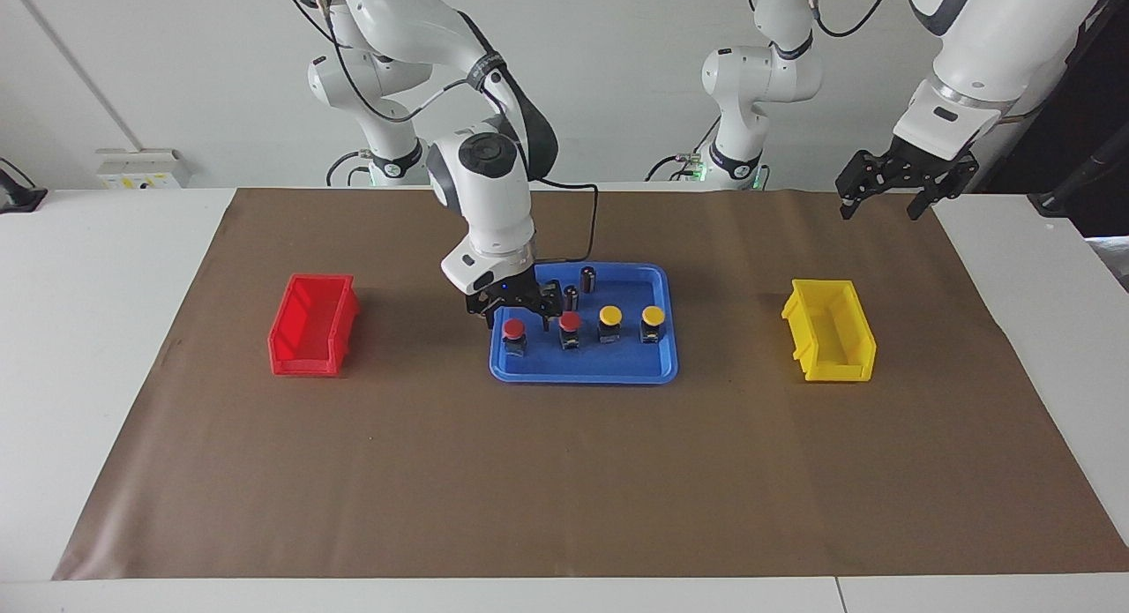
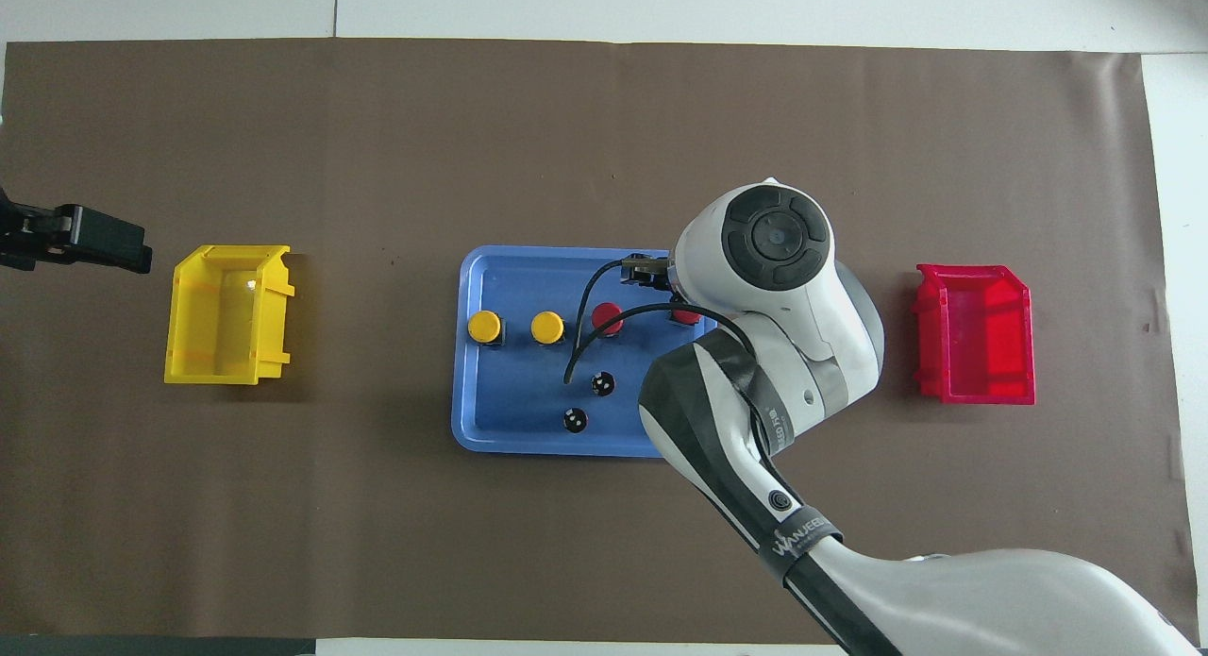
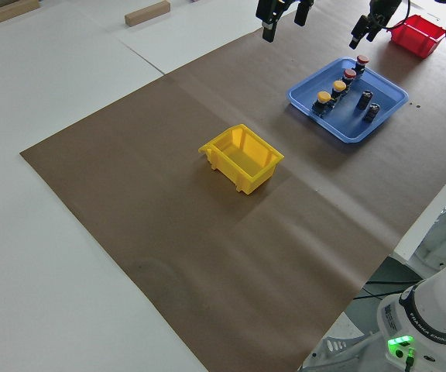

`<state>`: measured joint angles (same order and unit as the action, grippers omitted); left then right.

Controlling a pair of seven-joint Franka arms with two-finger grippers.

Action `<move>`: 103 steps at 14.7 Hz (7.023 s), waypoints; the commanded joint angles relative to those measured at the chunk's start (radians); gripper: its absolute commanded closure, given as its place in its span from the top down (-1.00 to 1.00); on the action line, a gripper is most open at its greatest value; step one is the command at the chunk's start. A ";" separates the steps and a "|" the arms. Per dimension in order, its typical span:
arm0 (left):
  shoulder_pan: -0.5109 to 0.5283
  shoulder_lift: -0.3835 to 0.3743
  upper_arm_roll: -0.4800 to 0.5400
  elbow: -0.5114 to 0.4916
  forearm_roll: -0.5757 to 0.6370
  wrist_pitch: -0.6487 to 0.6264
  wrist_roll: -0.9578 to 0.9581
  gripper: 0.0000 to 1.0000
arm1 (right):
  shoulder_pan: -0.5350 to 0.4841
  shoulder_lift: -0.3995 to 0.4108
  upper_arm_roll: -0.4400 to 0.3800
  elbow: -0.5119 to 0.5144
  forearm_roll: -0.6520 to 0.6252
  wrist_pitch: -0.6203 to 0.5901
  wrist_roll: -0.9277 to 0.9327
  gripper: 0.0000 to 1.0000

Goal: Sort red and yellow buttons by color
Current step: 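Reach the right gripper to the farther red button and grasp it, then carry the red button to the red bin and release it, then reach the left gripper to the nearest yellow button and grasp it, then carry the yellow button to the yellow bin while the right gripper grasps a red button, then release the yellow button in the bin while the right gripper lifts the red button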

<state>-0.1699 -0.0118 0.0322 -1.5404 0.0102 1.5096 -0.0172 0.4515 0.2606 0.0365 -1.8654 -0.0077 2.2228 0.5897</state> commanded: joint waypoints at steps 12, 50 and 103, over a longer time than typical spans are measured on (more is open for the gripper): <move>0.007 -0.027 -0.006 -0.027 0.019 -0.009 0.013 1.00 | 0.009 0.048 0.005 -0.080 -0.054 0.109 -0.037 -0.06; -0.419 0.153 -0.034 -0.541 0.016 0.780 -0.547 0.50 | -0.596 -0.370 -0.007 -0.578 -0.028 0.181 -0.804 -0.76; 0.133 -0.036 -0.023 -0.703 0.074 0.707 0.046 0.51 | 0.150 0.068 0.005 0.009 -0.061 0.104 0.119 0.28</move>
<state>-0.0351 -0.0402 0.0125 -2.2776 0.0571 2.2357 0.0402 0.6045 0.3505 0.0441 -1.8230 -0.0587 2.2976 0.7130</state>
